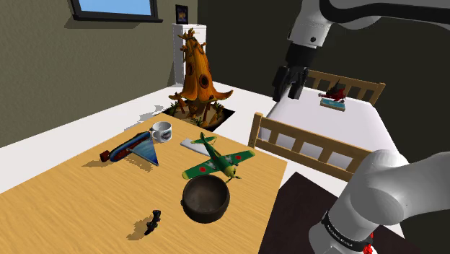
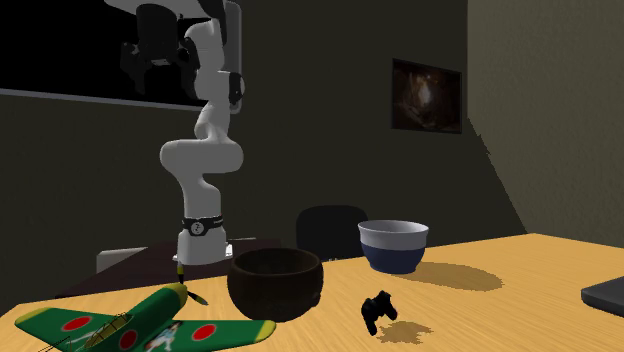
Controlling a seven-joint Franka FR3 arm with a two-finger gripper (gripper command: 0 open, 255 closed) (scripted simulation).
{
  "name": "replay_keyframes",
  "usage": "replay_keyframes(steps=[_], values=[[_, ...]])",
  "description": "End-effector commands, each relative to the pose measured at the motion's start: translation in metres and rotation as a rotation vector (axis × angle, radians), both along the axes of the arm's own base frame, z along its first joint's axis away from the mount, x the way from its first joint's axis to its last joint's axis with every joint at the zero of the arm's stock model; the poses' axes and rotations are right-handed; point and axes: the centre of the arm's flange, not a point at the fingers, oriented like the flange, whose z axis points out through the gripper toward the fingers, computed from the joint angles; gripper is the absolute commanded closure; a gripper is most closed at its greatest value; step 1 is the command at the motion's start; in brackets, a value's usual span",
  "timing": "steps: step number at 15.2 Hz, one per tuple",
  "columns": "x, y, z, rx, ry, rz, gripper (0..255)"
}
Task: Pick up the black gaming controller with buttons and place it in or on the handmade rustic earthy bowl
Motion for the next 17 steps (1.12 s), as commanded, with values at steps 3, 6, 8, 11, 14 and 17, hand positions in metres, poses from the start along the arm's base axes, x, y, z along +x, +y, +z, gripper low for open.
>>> replay_keyframes(steps=[3, 6, 8, 11, 14, 17], values=[[0.005, 0.019, -0.017, 0.003, 0.002, -0.008, 0], [0.012, 0.048, -0.043, 0.007, 0.004, -0.021, 0], [0.017, 0.067, -0.060, 0.009, 0.006, -0.029, 0], [0.025, 0.096, -0.086, 0.013, 0.008, -0.042, 0], [0.033, 0.124, -0.111, 0.017, 0.011, -0.055, 0], [0.042, 0.153, -0.137, 0.021, 0.013, -0.067, 0]])
